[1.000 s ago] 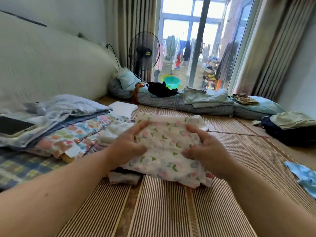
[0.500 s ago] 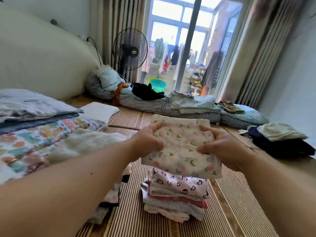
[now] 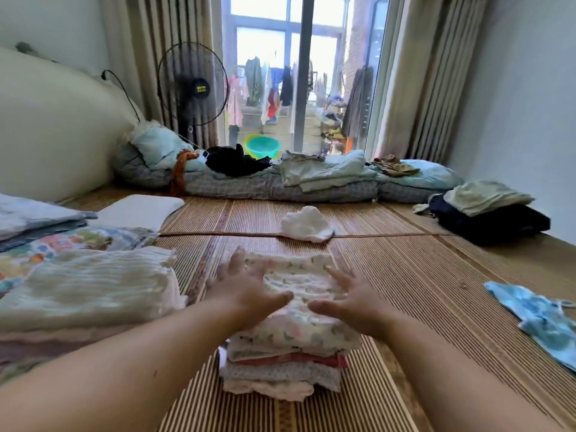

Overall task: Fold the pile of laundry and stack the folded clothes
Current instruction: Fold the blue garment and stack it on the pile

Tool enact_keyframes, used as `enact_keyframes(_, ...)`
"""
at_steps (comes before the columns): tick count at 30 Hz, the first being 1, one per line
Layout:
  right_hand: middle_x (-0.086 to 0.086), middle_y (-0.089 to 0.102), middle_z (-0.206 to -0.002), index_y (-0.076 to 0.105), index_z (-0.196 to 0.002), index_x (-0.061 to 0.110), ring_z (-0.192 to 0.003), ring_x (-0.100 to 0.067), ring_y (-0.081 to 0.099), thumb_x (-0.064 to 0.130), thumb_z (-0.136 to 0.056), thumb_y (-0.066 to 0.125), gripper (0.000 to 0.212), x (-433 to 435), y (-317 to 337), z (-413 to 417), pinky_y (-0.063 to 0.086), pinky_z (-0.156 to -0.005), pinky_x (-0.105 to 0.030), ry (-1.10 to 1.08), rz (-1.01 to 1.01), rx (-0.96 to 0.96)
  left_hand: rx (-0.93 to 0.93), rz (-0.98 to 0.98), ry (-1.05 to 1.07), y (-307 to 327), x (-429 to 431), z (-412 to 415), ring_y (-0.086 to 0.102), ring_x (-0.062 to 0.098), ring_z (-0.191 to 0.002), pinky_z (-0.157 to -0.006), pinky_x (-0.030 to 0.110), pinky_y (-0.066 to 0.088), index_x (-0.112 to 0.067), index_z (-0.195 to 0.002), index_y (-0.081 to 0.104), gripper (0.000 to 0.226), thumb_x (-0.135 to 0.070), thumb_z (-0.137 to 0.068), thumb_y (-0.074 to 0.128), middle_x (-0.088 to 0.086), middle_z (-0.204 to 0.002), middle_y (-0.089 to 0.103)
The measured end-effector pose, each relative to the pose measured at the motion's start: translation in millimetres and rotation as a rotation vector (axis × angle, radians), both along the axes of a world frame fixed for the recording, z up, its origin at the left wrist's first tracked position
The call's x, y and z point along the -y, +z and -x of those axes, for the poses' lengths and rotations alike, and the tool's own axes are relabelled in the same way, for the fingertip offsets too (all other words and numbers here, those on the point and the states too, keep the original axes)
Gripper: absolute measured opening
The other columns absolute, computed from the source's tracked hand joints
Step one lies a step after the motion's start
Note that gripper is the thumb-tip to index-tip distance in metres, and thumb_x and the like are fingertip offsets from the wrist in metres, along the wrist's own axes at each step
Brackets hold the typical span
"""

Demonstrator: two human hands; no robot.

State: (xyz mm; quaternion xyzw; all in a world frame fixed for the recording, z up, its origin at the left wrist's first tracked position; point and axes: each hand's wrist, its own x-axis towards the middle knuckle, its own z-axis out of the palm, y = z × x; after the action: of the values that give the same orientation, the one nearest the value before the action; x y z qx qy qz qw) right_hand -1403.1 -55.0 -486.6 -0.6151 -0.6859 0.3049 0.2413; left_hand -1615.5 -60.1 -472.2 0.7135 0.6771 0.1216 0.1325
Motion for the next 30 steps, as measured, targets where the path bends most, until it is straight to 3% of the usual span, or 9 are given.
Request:
enact_keyframes(3,0.005,-0.005,-0.161,0.023,-0.148,0.044,-0.148,-0.025,0.005,0.071,-0.060,0.071,0.104,28,19,-28,0.021,-0.117,-0.051,-0.042,-0.102,0.078,-0.037,-0.146,-0.151,14,19,-35,-0.013,0.027,-0.147,-0.118,0.053,0.004,-0.045,-0.149,0.007,0.085,-0.073,-0.080,0.048,-0.004,-0.160,-0.015)
enact_keyframes(6,0.005,-0.001,-0.161,0.018,-0.148,0.047,-0.148,-0.023,0.006,0.077,-0.063,0.063,0.100,55,33,-72,0.020,-0.116,-0.057,-0.085,-0.193,0.226,-0.066,-0.206,-0.318,18,38,-87,-0.011,0.024,-0.147,-0.119,0.052,0.003,-0.048,-0.148,0.007,0.082,-0.072,-0.080,0.047,-0.007,-0.160,-0.011)
enact_keyframes(9,0.002,0.006,-0.161,0.018,-0.148,0.046,-0.147,-0.024,0.012,0.073,-0.069,0.061,0.094,74,29,-134,0.020,-0.114,-0.059,-0.208,-0.200,0.315,-0.100,-0.178,-0.463,14,56,-151,-0.011,0.022,-0.147,-0.119,0.052,0.003,-0.049,-0.147,0.006,0.080,-0.066,-0.083,0.050,-0.008,-0.160,-0.010)
enact_keyframes(13,-0.005,0.014,-0.160,0.020,-0.150,0.037,-0.145,-0.026,0.020,0.062,-0.077,0.063,0.089,82,-9,-227,0.026,-0.115,-0.051,-0.453,-0.091,0.356,-0.028,-0.038,-0.540,-5,65,-232,0.002,0.022,-0.147,-0.118,0.047,0.011,-0.048,-0.148,0.011,0.077,-0.058,-0.085,0.055,-0.009,-0.161,0.002)
enact_keyframes(17,-0.006,0.032,-0.152,0.026,-0.149,0.026,-0.135,-0.026,0.038,0.053,-0.082,0.061,0.080,70,-67,-306,0.038,-0.107,-0.043,-0.662,0.005,0.358,-0.070,0.034,-0.601,-33,48,-298,0.009,0.019,-0.146,-0.118,0.046,0.016,-0.047,-0.147,0.015,0.076,-0.053,-0.086,0.059,-0.012,-0.159,0.010)
enact_keyframes(20,-0.002,0.036,-0.151,0.031,-0.147,0.024,-0.135,-0.026,0.037,0.052,-0.090,0.052,0.068,56,-94,-341,0.036,-0.108,-0.040,-0.715,0.020,0.447,-0.086,0.030,-0.635,-61,22,-338,0.012,0.020,-0.146,-0.118,0.046,0.019,-0.046,-0.147,0.019,0.075,-0.051,-0.084,0.060,-0.009,-0.159,0.015)
enact_keyframes(25,-0.005,0.059,-0.129,0.057,-0.128,0.023,-0.118,-0.028,0.049,0.029,-0.098,0.040,0.036,41,-102,-367,0.042,-0.096,-0.036,-0.816,-0.094,0.594,-0.194,0.134,-0.648,-104,-9,-377,0.009,0.022,-0.148,-0.119,0.050,0.015,-0.045,-0.148,0.017,0.070,-0.063,-0.087,0.047,-0.007,-0.161,0.011)
enact_keyframes(28,-0.006,0.064,-0.120,0.062,-0.120,0.025,-0.112,-0.028,0.055,0.025,-0.098,0.040,0.031,50,-99,-369,0.044,-0.091,-0.035,-0.834,-0.156,0.502,-0.260,0.176,-0.656,-115,-12,-379,-0.002,0.021,-0.149,-0.119,0.053,0.008,-0.045,-0.150,0.010,0.069,-0.068,-0.089,0.034,-0.008,-0.162,0.000)
enact_keyframes(30,-0.005,0.065,-0.113,0.063,-0.116,0.023,-0.108,-0.028,0.057,0.028,-0.097,0.045,0.027,60,-90,-366,0.043,-0.085,-0.034,-0.836,-0.229,0.317,-0.240,0.215,-0.669,-107,-7,-375,0.000,0.020,-0.149,-0.120,0.050,0.011,-0.043,-0.150,0.009,0.074,-0.067,-0.088,0.041,-0.008,-0.162,-0.001)
